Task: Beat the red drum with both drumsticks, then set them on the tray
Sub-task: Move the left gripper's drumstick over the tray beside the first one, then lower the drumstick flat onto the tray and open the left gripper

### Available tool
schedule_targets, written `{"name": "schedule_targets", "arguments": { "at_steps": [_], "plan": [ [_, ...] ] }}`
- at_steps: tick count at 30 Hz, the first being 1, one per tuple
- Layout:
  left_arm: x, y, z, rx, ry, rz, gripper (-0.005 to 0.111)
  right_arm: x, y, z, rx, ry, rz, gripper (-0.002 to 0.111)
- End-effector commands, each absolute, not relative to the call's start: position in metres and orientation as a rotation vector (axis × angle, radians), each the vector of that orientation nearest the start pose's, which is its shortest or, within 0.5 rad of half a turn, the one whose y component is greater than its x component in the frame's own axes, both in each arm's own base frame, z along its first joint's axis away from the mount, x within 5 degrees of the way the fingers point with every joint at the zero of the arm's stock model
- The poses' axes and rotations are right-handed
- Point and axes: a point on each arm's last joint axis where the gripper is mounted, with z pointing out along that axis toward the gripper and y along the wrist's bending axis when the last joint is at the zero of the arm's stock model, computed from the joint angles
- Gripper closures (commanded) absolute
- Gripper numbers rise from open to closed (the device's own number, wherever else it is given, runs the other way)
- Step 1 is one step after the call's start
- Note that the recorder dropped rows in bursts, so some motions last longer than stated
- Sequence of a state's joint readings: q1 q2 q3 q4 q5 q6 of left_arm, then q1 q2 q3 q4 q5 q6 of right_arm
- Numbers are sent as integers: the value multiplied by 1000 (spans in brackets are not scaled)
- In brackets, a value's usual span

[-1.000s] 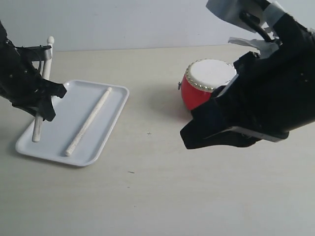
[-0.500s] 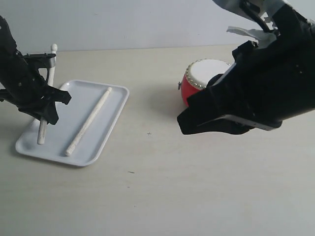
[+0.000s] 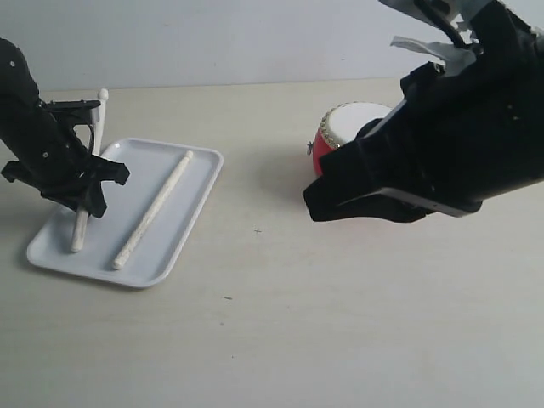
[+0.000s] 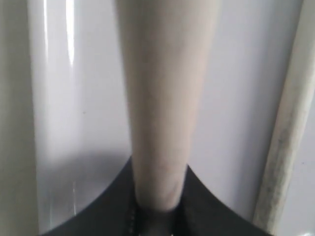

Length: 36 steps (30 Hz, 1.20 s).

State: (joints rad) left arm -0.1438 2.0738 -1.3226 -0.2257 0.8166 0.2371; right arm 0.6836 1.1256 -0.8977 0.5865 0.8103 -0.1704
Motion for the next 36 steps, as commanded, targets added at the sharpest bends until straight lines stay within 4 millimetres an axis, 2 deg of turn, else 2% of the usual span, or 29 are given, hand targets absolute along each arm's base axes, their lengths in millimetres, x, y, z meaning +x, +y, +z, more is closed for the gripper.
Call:
{"name": "schedule_targets", "arguments": {
  "at_steps": [1,4,8,10,23,29,33,36],
  "plan": [
    [390,-71,128,302,2960,-265,107,149,165,320,-711,2406,894,108],
    [392,-71,127,297,2946,-260,107,150,166,321,-699,2394,896,108],
    [392,-71,110,291,2987,-265,107,150,167,322,-681,2385,913,108],
    [392,-71,108,291,2991,-265,107,150,167,322,-683,2387,913,108],
    [382,-71,143,355,2991,-287,107,151,167,322,-672,2376,914,108],
    [373,-70,158,445,3115,-290,107,151,167,322,-672,2376,914,108],
    [378,-71,169,483,3119,-304,107,151,167,322,-672,2376,914,108],
    [384,-73,168,496,3104,-311,107,150,167,323,-668,2380,926,108]
  ]
}}
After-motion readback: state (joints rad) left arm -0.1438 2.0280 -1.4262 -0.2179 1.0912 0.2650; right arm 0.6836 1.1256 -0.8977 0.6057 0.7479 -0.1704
